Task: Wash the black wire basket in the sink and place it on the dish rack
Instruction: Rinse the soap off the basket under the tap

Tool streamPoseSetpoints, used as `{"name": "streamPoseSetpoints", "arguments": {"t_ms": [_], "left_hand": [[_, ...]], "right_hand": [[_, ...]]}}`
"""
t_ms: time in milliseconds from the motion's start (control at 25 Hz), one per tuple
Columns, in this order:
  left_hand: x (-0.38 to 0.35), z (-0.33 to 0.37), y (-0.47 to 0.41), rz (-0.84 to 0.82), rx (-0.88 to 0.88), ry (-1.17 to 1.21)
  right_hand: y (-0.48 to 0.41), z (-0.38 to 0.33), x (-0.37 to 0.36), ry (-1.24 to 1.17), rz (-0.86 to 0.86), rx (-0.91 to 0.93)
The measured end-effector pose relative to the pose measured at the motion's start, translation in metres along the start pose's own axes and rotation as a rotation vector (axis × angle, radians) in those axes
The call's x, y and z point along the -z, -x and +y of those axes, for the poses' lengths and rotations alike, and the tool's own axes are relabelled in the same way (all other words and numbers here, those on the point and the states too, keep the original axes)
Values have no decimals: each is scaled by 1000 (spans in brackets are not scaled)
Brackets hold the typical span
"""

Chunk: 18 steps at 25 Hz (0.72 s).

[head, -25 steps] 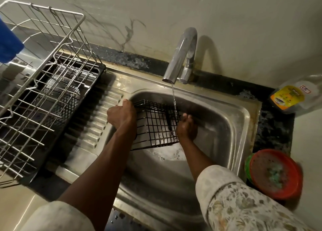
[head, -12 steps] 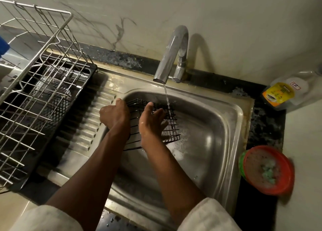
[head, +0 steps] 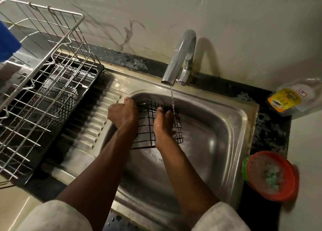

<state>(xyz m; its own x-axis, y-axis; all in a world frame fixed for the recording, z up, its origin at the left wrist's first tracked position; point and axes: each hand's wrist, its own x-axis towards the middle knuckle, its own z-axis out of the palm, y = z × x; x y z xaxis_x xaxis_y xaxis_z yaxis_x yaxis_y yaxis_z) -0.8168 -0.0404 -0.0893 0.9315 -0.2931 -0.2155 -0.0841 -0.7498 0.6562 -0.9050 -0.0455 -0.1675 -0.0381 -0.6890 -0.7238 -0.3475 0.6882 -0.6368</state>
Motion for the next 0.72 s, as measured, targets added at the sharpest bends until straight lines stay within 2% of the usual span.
{"name": "streamPoseSetpoints", "arguments": {"t_ms": [160,360,520,640,720], "left_hand": [[-1,-3,-4,0,22,44],[10,-18,-11,-40,125,64],[17,-22,-12,38,241,128],[8,-31,-22,49,311,179],[11,-29,-22,32,321,165]], "right_hand": [[-19,-11,3,-185,132,-76],[-43,12,20,85,152,-23],[-27,-1,12,170,183,-85],[5,-4,-9,259,40,63],[2,12,-7,301,43,180]]}}
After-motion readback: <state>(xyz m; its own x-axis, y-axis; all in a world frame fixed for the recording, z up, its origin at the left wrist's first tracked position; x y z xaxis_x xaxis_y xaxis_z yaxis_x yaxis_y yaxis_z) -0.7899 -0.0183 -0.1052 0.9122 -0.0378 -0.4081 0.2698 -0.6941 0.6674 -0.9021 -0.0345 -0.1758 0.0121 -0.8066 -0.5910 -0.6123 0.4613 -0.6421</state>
